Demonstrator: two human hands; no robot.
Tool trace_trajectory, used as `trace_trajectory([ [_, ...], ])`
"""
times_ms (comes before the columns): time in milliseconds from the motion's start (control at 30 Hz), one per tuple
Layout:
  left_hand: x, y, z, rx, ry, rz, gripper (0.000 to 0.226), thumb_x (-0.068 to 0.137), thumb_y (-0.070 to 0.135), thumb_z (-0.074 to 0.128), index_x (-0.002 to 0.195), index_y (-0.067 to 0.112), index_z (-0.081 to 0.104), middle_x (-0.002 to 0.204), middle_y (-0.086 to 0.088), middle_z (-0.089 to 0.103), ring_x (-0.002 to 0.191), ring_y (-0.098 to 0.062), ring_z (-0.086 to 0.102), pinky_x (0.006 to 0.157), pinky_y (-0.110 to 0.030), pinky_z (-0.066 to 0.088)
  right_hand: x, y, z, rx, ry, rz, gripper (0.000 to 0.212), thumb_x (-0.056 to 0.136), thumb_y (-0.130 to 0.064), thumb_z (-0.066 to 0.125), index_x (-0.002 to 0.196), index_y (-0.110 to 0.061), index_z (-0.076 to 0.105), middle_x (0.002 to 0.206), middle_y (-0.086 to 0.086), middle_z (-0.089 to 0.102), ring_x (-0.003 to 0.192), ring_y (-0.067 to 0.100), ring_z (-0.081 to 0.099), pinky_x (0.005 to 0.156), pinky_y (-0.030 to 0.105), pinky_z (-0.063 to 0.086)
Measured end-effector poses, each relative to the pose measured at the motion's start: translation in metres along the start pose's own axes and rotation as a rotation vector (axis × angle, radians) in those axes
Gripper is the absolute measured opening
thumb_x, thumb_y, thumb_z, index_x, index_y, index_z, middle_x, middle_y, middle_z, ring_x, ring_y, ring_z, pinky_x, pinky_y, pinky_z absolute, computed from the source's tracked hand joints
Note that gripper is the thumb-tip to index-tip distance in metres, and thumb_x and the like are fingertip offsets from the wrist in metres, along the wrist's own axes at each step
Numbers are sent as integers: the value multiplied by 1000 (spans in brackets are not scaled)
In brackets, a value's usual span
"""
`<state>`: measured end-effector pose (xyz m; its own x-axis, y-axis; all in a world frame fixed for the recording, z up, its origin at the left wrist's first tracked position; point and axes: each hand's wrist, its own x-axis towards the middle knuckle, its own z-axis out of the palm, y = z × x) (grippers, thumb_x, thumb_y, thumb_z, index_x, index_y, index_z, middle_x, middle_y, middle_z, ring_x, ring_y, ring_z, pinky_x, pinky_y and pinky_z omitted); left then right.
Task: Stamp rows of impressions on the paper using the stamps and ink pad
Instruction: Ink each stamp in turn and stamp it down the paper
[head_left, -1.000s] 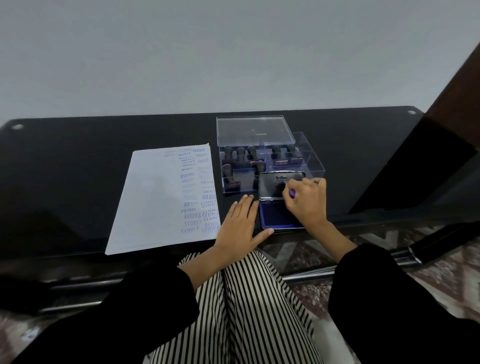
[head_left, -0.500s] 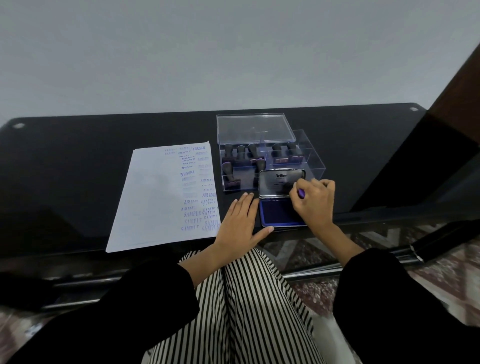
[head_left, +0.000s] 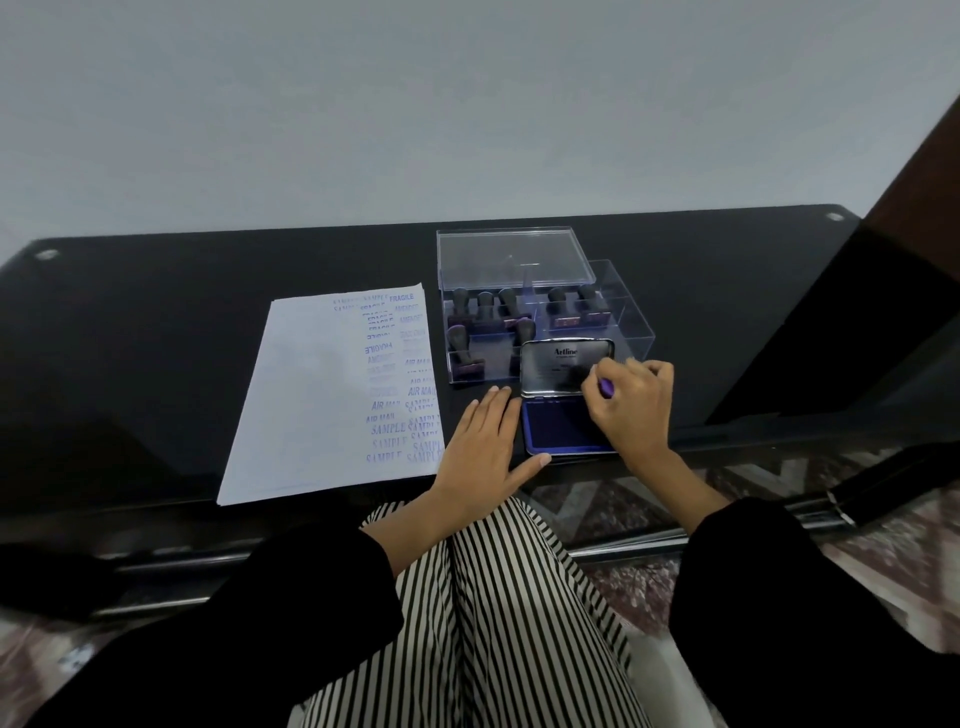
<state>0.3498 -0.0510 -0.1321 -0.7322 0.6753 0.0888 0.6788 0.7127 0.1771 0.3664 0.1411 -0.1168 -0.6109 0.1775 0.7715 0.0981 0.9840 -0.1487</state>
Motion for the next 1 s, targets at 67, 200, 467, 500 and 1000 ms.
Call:
trace_trajectory([
  [67, 0, 0, 0, -7, 4, -4, 98, 73, 69, -6, 149, 10, 11, 158, -7, 10, 147, -18, 3, 119, -32, -3, -5, 5, -3, 17, 18, 29, 29, 82, -18, 49, 53, -13, 48, 42, 0, 45, 41, 19, 42, 66, 29, 27],
  [200, 0, 0, 0, -19, 0, -1, 98, 73, 69, -5, 149, 10, 10, 158, -7, 9, 147, -18, 2, 118, -30, -5, -10, 8, -4, 34, 29, 51, 29, 83, -18, 49, 55, -12, 49, 44, 1, 46, 41, 18, 41, 66, 28, 28],
  [467, 0, 0, -3, -41, -22, -2, 102, 75, 76, -3, 149, 9, 10, 158, -8, 9, 147, -18, 2, 119, -31, -3, 10, -8, 6, -60, -75, -44, 34, 80, -24, 42, 50, -15, 54, 38, -1, 46, 38, 18, 44, 65, 27, 24],
  [500, 0, 0, -4, -49, -26, -5, 103, 73, 77, -4, 149, 9, 10, 158, -8, 9, 147, -18, 2, 119, -31, -4, 11, -9, 7, -75, -90, -56, 34, 80, -23, 41, 48, -15, 53, 38, -1, 45, 37, 18, 44, 65, 27, 23],
  [1000, 0, 1, -6, -79, -24, -2, 105, 68, 72, -7, 149, 9, 10, 158, -8, 9, 147, -18, 2, 119, -31, -4, 10, -11, -7, 0, -225, 8, 31, 80, -22, 45, 50, -13, 52, 39, 0, 45, 37, 18, 44, 57, 29, 38],
])
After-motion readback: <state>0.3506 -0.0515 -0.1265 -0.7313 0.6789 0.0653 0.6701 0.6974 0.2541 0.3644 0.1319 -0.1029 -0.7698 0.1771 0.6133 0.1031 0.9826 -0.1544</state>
